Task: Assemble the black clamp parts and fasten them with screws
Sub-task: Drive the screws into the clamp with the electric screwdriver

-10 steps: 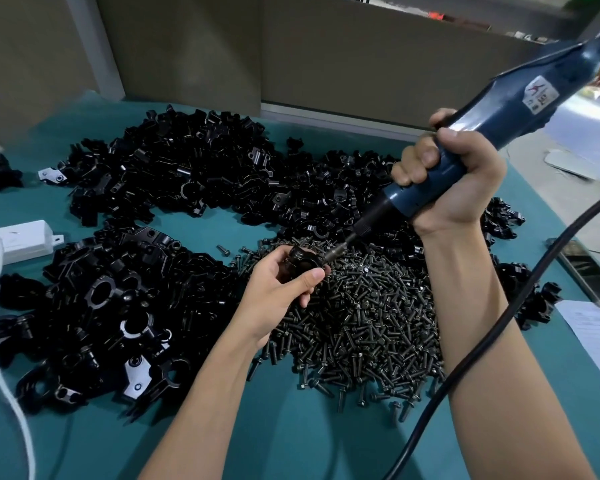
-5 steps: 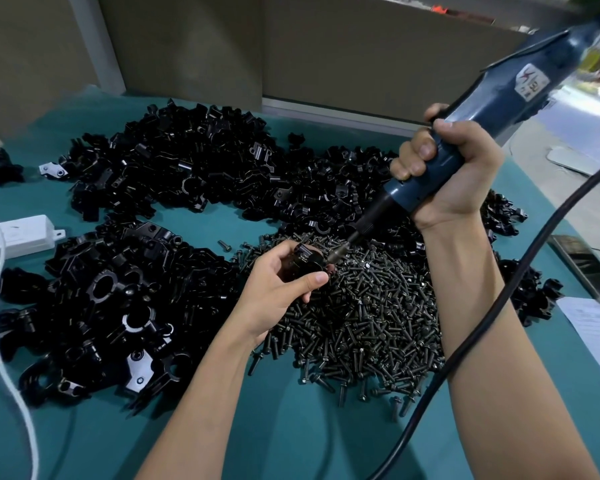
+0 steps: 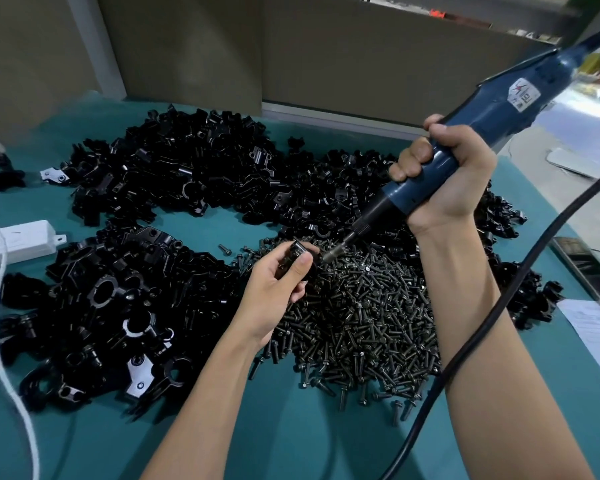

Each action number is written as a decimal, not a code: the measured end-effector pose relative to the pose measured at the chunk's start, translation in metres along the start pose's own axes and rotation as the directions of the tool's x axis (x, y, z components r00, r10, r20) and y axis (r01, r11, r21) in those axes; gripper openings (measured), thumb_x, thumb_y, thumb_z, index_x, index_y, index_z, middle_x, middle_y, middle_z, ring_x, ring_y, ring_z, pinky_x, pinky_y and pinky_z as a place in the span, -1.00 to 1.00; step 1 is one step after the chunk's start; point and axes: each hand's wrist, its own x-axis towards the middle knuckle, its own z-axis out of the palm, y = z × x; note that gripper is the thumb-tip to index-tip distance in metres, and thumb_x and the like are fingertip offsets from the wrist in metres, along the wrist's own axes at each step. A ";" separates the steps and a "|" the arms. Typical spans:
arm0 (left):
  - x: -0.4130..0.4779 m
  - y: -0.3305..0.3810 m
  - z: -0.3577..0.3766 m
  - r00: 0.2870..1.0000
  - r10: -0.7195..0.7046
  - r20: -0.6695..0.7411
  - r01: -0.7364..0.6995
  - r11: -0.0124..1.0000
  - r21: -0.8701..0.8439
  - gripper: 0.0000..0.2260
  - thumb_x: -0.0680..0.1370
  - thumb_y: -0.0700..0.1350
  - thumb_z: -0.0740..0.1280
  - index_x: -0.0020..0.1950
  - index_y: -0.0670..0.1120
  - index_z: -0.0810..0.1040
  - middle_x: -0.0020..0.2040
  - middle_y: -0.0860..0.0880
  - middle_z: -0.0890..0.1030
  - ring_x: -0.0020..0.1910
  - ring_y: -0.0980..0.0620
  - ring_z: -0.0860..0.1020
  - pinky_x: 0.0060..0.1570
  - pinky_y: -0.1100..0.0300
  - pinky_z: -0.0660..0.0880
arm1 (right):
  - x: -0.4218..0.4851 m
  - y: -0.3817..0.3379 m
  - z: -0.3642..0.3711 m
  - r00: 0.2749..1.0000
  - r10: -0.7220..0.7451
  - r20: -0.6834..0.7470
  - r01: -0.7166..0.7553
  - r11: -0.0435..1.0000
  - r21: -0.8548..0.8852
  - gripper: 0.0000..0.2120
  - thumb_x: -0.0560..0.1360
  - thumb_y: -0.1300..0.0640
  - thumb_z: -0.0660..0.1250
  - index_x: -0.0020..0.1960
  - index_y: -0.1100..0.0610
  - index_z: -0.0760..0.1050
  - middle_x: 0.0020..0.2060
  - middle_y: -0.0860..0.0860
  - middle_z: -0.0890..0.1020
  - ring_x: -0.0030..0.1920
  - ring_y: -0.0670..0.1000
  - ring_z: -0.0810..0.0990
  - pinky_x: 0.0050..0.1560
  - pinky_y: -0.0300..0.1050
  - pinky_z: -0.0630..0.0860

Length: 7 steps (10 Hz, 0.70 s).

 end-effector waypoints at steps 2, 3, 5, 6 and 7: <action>0.000 0.004 -0.005 0.999 -0.027 0.044 0.031 0.996 -0.083 -0.83 0.51 0.02 0.40 0.06 0.05 0.66 -0.28 0.14 0.42 -0.36 0.15 0.34 -0.38 0.35 0.35 | -0.001 0.003 0.001 1.000 0.004 -0.005 -0.004 1.000 0.005 -0.93 0.33 0.22 0.25 -0.20 0.12 0.41 -0.53 -0.05 0.38 -0.56 -0.07 0.33 -0.47 -0.24 0.31; -0.002 0.005 -0.004 0.996 -0.072 0.049 0.078 0.989 -0.122 -0.87 0.50 -0.03 0.39 0.03 0.06 0.66 -0.25 0.15 0.46 -0.35 0.17 0.34 -0.38 0.35 0.35 | -0.002 0.006 0.002 1.000 0.012 0.003 -0.012 1.000 -0.008 -0.92 0.32 0.23 0.25 -0.20 0.11 0.40 -0.54 -0.05 0.38 -0.56 -0.06 0.33 -0.48 -0.24 0.32; -0.003 0.010 0.001 0.984 -0.063 -0.167 0.044 0.993 -0.114 -0.86 0.52 -0.03 0.42 -0.14 0.01 0.48 -0.25 0.05 0.31 -0.39 0.14 0.21 -0.48 0.35 0.24 | -0.006 0.014 0.005 1.000 0.014 0.003 -0.014 1.000 0.001 -0.94 0.33 0.23 0.24 -0.21 0.12 0.41 -0.54 -0.04 0.38 -0.57 -0.06 0.34 -0.48 -0.25 0.32; -0.002 0.009 0.000 0.981 -0.030 -0.190 0.017 0.997 -0.071 -0.81 0.60 -0.18 0.37 -0.17 0.01 0.46 -0.30 0.06 0.29 -0.40 0.14 0.20 -0.48 0.33 0.24 | -0.005 0.015 0.008 1.000 0.014 0.000 -0.014 1.000 0.007 -0.94 0.32 0.23 0.25 -0.21 0.12 0.41 -0.54 -0.04 0.38 -0.57 -0.07 0.34 -0.48 -0.25 0.31; -0.002 0.010 -0.001 0.983 -0.008 -0.186 -0.003 0.998 -0.062 -0.76 0.59 -0.21 0.37 -0.21 0.06 0.47 -0.33 0.08 0.28 -0.42 0.15 0.22 -0.48 0.32 0.24 | -0.006 0.014 0.009 1.000 0.011 -0.003 -0.011 1.000 0.015 -0.94 0.32 0.23 0.25 -0.21 0.13 0.41 -0.54 -0.04 0.39 -0.57 -0.07 0.34 -0.48 -0.25 0.31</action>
